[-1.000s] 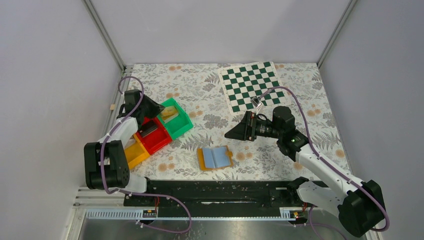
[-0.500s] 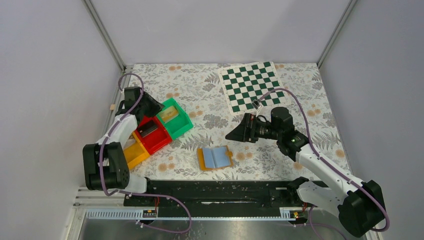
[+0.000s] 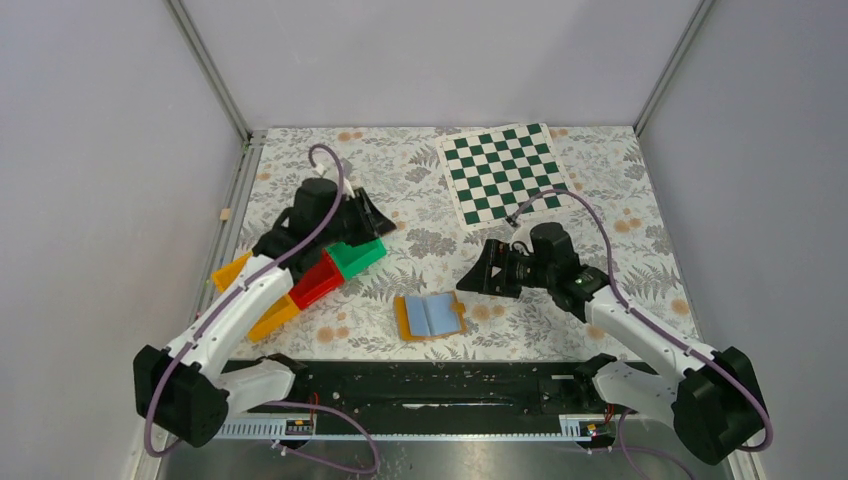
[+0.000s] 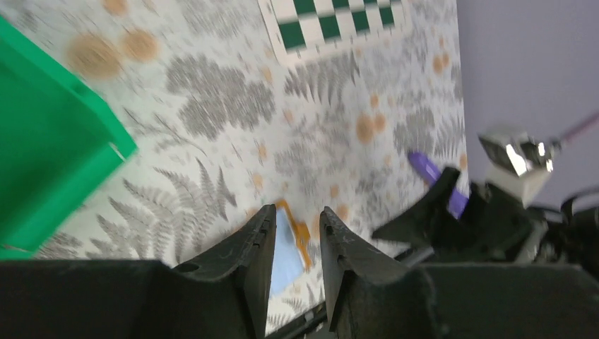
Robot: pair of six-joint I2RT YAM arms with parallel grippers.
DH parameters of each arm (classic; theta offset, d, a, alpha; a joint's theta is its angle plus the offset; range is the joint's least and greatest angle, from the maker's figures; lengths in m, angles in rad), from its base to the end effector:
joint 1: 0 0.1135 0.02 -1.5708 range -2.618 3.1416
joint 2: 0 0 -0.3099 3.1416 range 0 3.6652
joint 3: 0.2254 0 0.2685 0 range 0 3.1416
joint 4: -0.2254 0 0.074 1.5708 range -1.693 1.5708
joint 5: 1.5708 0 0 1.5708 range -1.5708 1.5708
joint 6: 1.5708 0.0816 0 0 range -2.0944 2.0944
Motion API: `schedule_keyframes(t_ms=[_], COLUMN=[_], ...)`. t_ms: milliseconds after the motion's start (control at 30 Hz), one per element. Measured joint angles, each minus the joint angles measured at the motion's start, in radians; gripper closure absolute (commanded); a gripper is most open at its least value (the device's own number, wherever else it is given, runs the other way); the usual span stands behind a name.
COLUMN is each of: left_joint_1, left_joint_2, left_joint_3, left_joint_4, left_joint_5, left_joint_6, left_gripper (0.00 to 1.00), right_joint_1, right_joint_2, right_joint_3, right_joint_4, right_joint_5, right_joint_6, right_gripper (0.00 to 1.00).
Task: Take the credit cards out of the card holder
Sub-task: Remove the credit card from the card holder.
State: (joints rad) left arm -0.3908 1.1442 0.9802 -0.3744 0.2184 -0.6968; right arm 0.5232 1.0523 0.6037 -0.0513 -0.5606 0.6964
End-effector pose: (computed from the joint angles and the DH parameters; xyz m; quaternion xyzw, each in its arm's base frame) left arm 0.2630 -0.1275 0.3333 -0.0786 0.8626 -0.3350 0.3708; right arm 0.1982 0.1644 0.2546 -0.0691 0.8356 0.4758 0.2657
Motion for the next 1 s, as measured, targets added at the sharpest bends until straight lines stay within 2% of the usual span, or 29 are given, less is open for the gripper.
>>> schedule_keyframes(t_ms=[167,433,633,833,1000], left_joint_1=[-0.129,-0.191,-0.197,-0.203,-0.244], left_joint_2=[-0.07,-0.096,-0.081,-0.08,-0.142], left_joint_3=[-0.161,-0.425,-0.517,-0.533,-0.519], left_joint_4=[0.039,0.127,0.219,0.259,0.243], left_joint_5=[0.034,0.069,0.093,0.11,0.105], left_joint_6=[-0.033,-0.091,-0.117,-0.133,-0.143], left_gripper=[0.71,0.71,0.72,0.73,0.73], right_joint_1=[0.042,0.1,0.145,0.229,0.255], right_joint_2=[0.039,0.187,0.307,0.325,0.327], right_joint_3=[-0.043,-0.046,0.015,0.037,0.033], right_joint_4=[0.005,0.066,0.073,0.102,0.135], right_joint_5=[0.054,0.162,0.215,0.237,0.232], right_joint_6=[-0.002,-0.027,-0.048,-0.044,-0.019], right_gripper=[0.24,0.43,0.46,0.46,0.45])
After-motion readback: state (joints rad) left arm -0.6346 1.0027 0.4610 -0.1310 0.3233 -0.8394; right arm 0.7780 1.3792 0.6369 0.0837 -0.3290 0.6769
